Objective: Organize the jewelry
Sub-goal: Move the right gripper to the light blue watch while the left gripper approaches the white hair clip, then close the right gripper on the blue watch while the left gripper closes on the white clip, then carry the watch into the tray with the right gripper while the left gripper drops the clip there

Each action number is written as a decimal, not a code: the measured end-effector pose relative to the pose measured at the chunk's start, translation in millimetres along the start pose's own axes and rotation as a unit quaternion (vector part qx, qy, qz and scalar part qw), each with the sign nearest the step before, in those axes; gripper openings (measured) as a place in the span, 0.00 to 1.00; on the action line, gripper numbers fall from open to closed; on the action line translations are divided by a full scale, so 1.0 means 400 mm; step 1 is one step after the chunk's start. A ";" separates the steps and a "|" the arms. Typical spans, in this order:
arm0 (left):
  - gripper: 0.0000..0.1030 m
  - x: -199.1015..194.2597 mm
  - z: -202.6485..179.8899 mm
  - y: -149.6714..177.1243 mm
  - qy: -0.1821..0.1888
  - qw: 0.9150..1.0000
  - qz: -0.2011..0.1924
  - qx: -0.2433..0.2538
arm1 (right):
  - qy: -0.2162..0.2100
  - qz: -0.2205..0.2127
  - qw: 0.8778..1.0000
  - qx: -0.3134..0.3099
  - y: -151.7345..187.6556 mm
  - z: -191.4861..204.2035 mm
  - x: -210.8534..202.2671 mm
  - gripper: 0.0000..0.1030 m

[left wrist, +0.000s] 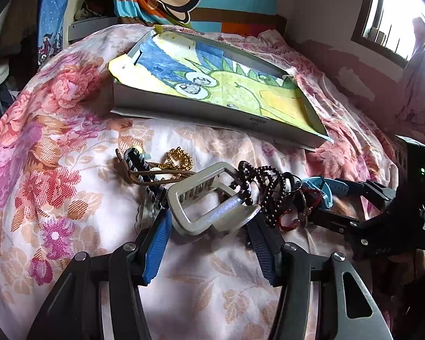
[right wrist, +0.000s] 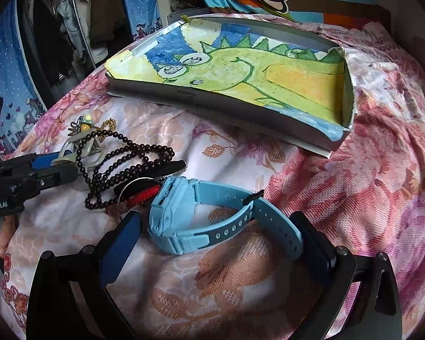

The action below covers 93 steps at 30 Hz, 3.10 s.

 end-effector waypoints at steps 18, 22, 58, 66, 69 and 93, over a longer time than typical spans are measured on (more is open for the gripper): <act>0.31 -0.016 0.014 -0.002 0.007 1.000 -0.013 -0.017 | -0.009 -0.001 1.000 0.013 0.020 0.004 -0.022 0.54; 0.31 -0.026 0.005 0.007 0.002 1.000 -0.013 -0.008 | -0.006 -0.001 1.000 0.015 0.029 0.004 -0.036 0.48; 0.30 -0.124 -0.018 -0.040 0.025 0.994 -0.102 -0.042 | -0.002 -0.138 0.990 -0.007 -0.004 0.038 -0.190 0.22; 0.30 -0.036 0.013 -0.217 0.023 0.990 -0.121 -0.064 | 0.007 -0.176 0.984 -0.018 -0.164 0.002 -0.134 0.22; 0.30 0.020 0.035 -0.264 0.018 0.991 -0.111 -0.079 | 0.006 -0.181 0.983 -0.005 -0.208 -0.015 -0.081 0.22; 0.82 0.049 0.040 -0.273 -0.018 0.992 -0.099 -0.076 | 0.048 -0.183 0.980 0.055 -0.174 -0.083 -0.108 0.73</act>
Point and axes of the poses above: each gripper's, at about its wrist camera, not at the fingertips, and x roughly the way its jaws point, z to its left, y to its underside, the point moved 4 cm from there along x, roughly the way its jaws point, and after that the axes turned 5 degrees about -y, right-handed, at the moved point
